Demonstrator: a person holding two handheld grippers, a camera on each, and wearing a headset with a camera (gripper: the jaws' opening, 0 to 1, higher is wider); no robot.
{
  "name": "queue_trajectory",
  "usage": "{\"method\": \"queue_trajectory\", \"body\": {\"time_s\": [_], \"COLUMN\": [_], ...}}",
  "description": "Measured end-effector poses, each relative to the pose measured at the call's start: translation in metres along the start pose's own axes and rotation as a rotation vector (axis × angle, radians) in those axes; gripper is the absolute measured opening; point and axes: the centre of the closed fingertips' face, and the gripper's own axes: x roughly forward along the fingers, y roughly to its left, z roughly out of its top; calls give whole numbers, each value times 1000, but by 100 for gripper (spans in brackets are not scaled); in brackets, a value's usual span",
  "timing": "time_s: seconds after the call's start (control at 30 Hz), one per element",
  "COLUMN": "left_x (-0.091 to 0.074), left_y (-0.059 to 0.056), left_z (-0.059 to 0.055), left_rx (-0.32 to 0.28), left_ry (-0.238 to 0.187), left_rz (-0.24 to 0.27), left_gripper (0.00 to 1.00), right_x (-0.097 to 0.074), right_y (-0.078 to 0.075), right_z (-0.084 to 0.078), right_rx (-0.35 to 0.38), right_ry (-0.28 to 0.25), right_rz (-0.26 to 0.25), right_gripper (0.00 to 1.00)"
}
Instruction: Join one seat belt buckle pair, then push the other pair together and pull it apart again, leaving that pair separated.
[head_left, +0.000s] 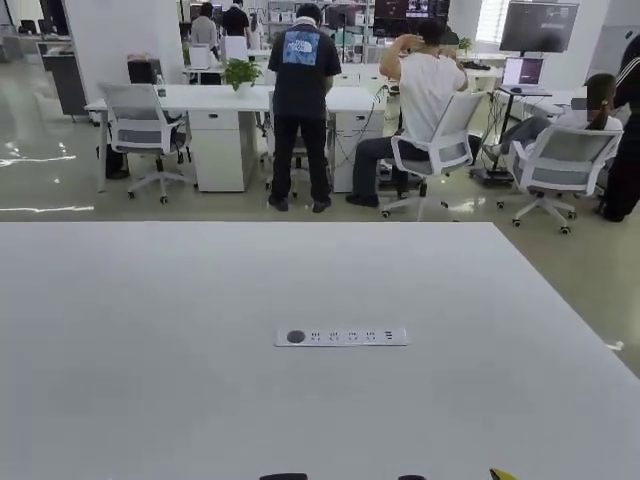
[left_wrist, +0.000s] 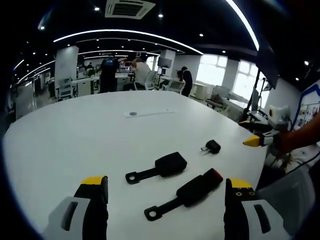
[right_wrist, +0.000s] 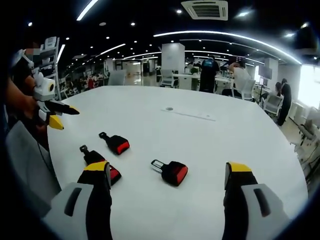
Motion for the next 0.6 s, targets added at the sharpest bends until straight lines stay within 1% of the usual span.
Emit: {"method": "queue_trajectory", "body": {"time_s": [0.07, 0.13, 0.17, 0.23, 0.3, 0.37, 0.4, 0.43, 0.5, 0.6], "left_x": [-4, -8, -10, -15, -18, -21, -22, -23, -25, -27], "left_y": [2, 1, 4, 5, 5, 11, 12, 12, 11, 9], "left_z": [-2, -1, -1, -1, -3, -7, -8, -8, -7, -5], "left_rx": [-7, -1, -3, 5, 7, 1, -1, -4, -5, 0], "left_ry": [0, -6, -9, -13, -16, -13, -13, -15, -24, -37], "left_rz": [7, 14, 14, 20, 19, 25, 27, 28, 28, 26], "left_gripper": [100, 100, 100, 100, 100, 100, 100, 100, 100, 100], "right_x": [-7, -9, -10, -16, -20, -22, -23, -24, -29, -31], "right_y": [4, 4, 5, 10, 12, 13, 13, 14, 20, 17], "right_z": [1, 0, 0, -2, -2, -4, -4, -4, -4, -5], "right_rx": [-1, -5, -10, -13, -17, -13, -12, -15, -8, -8], "right_ry": [-2, -2, -2, -2, -3, 2, 1, -4, -8, -13], "right_rz": [0, 5, 5, 12, 11, 10, 10, 8, 10, 3], "right_gripper": [95, 95, 95, 95, 96, 96, 95, 95, 96, 96]}}
